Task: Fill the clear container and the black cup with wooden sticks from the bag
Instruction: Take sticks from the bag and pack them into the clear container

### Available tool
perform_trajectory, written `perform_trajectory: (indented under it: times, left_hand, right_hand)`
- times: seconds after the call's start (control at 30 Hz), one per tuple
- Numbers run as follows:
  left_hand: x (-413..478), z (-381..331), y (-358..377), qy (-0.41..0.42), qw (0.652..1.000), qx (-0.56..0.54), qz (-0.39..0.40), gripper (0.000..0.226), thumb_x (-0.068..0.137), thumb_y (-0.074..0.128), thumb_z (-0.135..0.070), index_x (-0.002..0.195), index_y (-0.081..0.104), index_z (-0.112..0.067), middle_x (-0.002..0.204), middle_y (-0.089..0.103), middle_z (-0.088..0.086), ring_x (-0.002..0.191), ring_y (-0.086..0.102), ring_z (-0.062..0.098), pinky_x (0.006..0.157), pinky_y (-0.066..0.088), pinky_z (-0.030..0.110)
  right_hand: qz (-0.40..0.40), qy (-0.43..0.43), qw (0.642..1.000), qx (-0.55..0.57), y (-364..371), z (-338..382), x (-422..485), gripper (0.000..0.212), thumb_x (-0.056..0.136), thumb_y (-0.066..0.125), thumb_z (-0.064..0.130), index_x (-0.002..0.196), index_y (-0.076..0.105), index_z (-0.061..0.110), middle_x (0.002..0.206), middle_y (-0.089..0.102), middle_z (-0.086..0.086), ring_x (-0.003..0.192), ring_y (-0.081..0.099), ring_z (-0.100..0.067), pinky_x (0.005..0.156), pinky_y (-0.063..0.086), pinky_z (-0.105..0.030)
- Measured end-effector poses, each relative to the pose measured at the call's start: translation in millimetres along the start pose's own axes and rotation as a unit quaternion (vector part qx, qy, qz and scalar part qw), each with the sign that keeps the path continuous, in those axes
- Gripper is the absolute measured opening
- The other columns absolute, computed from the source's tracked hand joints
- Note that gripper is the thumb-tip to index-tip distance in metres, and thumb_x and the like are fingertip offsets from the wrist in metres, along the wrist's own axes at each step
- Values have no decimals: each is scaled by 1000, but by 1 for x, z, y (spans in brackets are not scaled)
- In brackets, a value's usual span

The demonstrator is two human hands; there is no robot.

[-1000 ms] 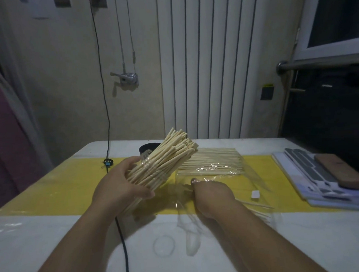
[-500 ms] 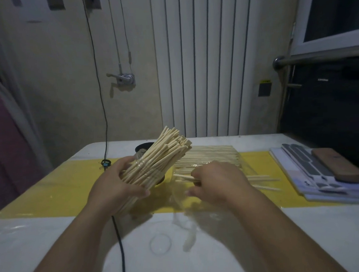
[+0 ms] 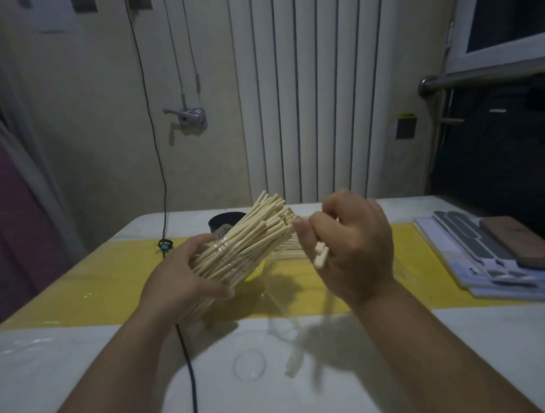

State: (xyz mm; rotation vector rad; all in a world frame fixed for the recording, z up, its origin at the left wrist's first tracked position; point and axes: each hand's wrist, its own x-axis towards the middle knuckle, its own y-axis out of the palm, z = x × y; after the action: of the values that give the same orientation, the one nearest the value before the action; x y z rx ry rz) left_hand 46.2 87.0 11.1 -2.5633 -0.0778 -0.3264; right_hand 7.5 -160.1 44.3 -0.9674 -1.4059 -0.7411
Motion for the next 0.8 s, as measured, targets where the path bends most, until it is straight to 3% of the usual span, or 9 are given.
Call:
perform_trajectory:
  times: [0.1, 0.2, 0.3, 0.4, 0.47, 0.57, 0.7, 0.8]
  left_hand:
    - [0, 0, 0, 9, 1000, 13, 5, 91, 29, 87, -32, 112, 58, -55, 101, 69, -19, 84, 68, 4, 81, 57, 41]
    - [-1, -3, 1, 18, 999, 30, 10, 84, 29, 86, -32, 101, 55, -62, 97, 67, -22, 80, 66, 0, 78, 57, 41]
    - [-2, -4, 1, 20, 999, 49, 12, 83, 29, 86, -35, 96, 52, -70, 94, 65, -30, 81, 65, -1, 79, 57, 40]
    - [-3, -5, 2, 28, 997, 65, 13, 84, 29, 86, -37, 90, 46, -79, 95, 64, -30, 84, 65, -1, 80, 56, 39]
    - [-3, -6, 3, 33, 997, 73, 13, 84, 28, 85, -39, 91, 45, -78, 100, 63, -29, 87, 64, 0, 82, 56, 39]
    - [-2, -6, 4, 38, 995, 85, 19, 86, 27, 84, -41, 102, 50, -67, 102, 62, -30, 90, 64, 0, 82, 56, 39]
    - [-3, -7, 5, 46, 992, 115, 22, 100, 26, 83, -41, 120, 55, -56, 104, 58, -35, 92, 61, -4, 83, 54, 33]
    - [-5, -8, 5, 49, 990, 130, 23, 105, 27, 83, -41, 127, 54, -52, 105, 55, -36, 94, 59, -4, 83, 53, 32]
  right_hand:
    - [-15, 24, 998, 50, -1, 2, -3, 57, 104, 44, 42, 69, 70, 4, 70, 52, -11, 54, 48, -27, 50, 38, -29]
    - [-36, 71, 988, 132, -1, 7, -3, 48, 102, 50, 38, 81, 76, 3, 79, 61, -12, 68, 56, -20, 63, 47, -23]
    - [-56, 149, 959, 236, 2, 11, 1, 36, 99, 54, 31, 77, 73, 10, 74, 65, -6, 73, 60, -15, 69, 45, -19]
    - [-48, 335, 875, 347, 3, 19, 4, 36, 99, 53, 39, 68, 67, 29, 65, 61, 5, 57, 64, -18, 57, 50, -28]
    - [-53, 422, 816, 392, 3, 23, 6, 39, 98, 53, 42, 65, 65, 26, 60, 59, 3, 44, 60, -17, 46, 48, -26]
    - [-44, 482, 767, 421, 3, 23, 9, 40, 92, 53, 41, 65, 60, 12, 51, 54, 3, 39, 51, -12, 40, 42, -23]
    - [-17, 494, 788, 367, 4, 17, 7, 44, 99, 53, 35, 60, 61, 15, 47, 53, 11, 43, 47, -1, 54, 38, -22]
    - [-8, 517, 779, 355, 4, 12, 7, 46, 100, 53, 33, 59, 60, 14, 44, 50, 14, 44, 47, 1, 56, 34, -20]
